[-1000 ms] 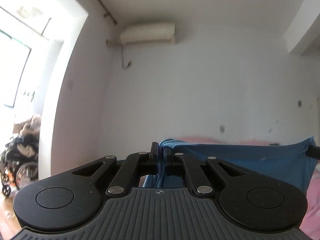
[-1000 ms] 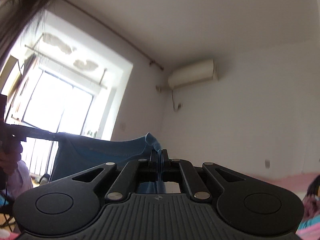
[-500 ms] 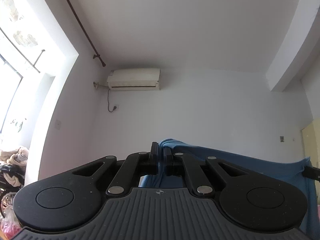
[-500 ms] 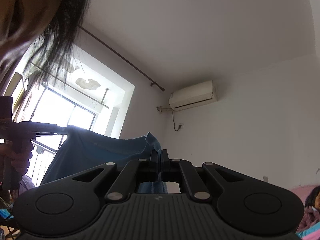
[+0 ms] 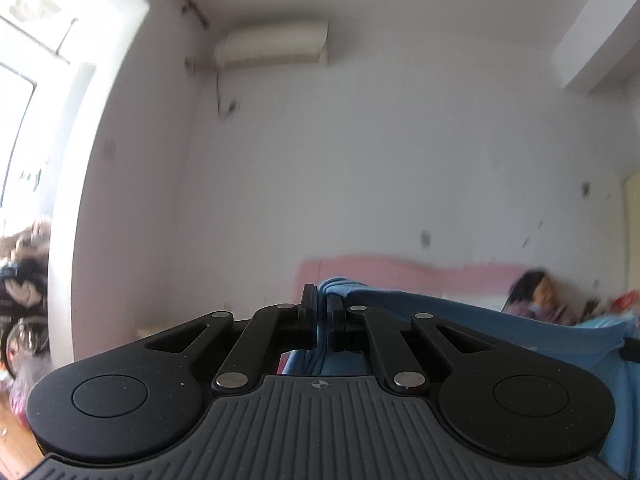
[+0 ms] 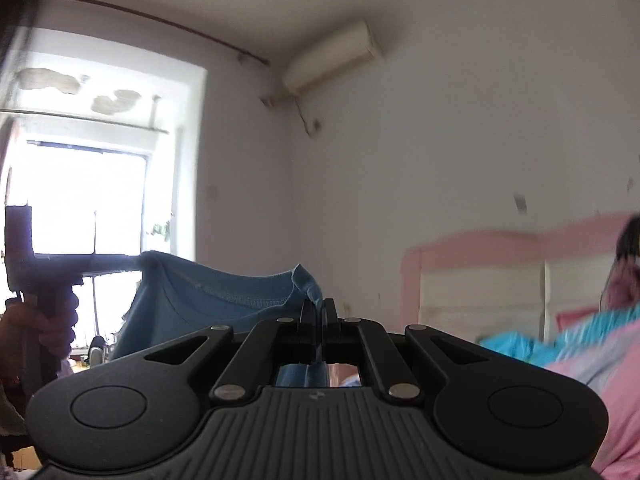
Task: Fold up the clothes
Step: 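Lift the blue shirt up with both grippers, holding it spread between them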
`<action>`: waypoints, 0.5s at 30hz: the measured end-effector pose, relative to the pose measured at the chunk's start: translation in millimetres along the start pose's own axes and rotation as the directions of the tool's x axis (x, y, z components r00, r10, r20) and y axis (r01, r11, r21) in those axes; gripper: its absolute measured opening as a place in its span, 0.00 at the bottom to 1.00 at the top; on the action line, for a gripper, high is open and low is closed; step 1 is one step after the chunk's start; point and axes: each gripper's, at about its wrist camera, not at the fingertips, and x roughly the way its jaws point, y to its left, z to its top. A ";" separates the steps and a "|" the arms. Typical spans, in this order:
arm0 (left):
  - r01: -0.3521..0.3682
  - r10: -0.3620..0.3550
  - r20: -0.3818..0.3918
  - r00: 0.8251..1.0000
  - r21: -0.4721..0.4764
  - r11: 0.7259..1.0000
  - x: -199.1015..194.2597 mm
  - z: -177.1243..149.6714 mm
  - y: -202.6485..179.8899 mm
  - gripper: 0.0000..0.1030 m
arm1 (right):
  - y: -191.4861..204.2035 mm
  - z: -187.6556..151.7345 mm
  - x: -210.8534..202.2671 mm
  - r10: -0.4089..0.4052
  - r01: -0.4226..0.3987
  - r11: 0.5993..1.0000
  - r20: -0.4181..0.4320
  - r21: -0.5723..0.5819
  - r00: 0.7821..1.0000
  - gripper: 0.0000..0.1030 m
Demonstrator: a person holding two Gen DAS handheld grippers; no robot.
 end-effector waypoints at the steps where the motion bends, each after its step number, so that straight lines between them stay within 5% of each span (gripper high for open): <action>1: -0.001 0.001 -0.025 1.000 0.005 1.000 21.7 -10.9 1.0 0.03 | -7.0 -10.6 17.0 -0.022 0.022 1.000 -0.022 -0.006 1.000 0.03; 6: -0.003 0.006 -0.219 0.976 0.016 1.000 104.4 -100.6 1.4 0.03 | -41.8 -101.5 92.8 -0.141 0.142 0.990 -0.261 -0.016 0.955 0.03; 10: -0.022 0.028 -0.412 0.911 0.020 1.000 138.9 -201.6 -1.3 0.03 | -56.8 -175.8 118.9 -0.195 0.190 0.980 -0.394 -0.052 0.898 0.03; 15: -0.010 0.045 -0.563 0.826 0.066 0.998 177.1 -283.4 -2.3 0.03 | -72.4 -230.8 141.4 -0.228 0.225 0.972 -0.507 -0.069 0.831 0.03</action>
